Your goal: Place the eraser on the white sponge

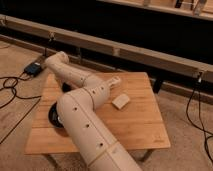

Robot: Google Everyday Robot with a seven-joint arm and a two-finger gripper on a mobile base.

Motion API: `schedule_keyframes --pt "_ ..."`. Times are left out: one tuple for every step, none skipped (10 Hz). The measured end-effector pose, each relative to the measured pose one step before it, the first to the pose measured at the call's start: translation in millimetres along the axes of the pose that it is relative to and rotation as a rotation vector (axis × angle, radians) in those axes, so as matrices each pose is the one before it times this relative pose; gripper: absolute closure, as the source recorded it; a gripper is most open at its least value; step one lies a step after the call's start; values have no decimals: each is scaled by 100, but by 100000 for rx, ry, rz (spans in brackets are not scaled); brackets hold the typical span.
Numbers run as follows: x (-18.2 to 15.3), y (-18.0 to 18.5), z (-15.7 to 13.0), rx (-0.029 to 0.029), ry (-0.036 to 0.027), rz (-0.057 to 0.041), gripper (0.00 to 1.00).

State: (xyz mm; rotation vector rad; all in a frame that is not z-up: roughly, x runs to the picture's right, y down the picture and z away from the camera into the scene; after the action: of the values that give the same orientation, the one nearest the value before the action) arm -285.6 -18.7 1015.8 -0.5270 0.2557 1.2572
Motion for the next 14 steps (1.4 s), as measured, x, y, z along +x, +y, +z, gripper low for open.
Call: schedule_keyframes --pt "-376 630 -987 -1551 -1665 -2145 100" --pt "-213 757 -1200 -1753 -1511 -2780 100" --pt "-1 450 -894 -959 -783 -1765 100" --pt "271 112 -1301 -588 -877 -1999 100" --pt "542 -461 -1107 190 -307 -745 100" --pt "796 -734 -1106 644 -103 162 100" --pt "921 -804 -1075 947 -25 254 100" --pt "1456 -934 -1367 1423 34 226 100" --pt "1144 -624 -1203 939 -445 266 100" --pt "1005 -281 -888 310 -398 89 100" --pt "1384 -173 -1359 -226 -1060 -194 100" --pt "1118 150 -1139 -565 -1068 -329 100" --pt "918 43 -789 -60 -469 -4 100" --pt "1424 -512 -1017 824 -127 1070 100"
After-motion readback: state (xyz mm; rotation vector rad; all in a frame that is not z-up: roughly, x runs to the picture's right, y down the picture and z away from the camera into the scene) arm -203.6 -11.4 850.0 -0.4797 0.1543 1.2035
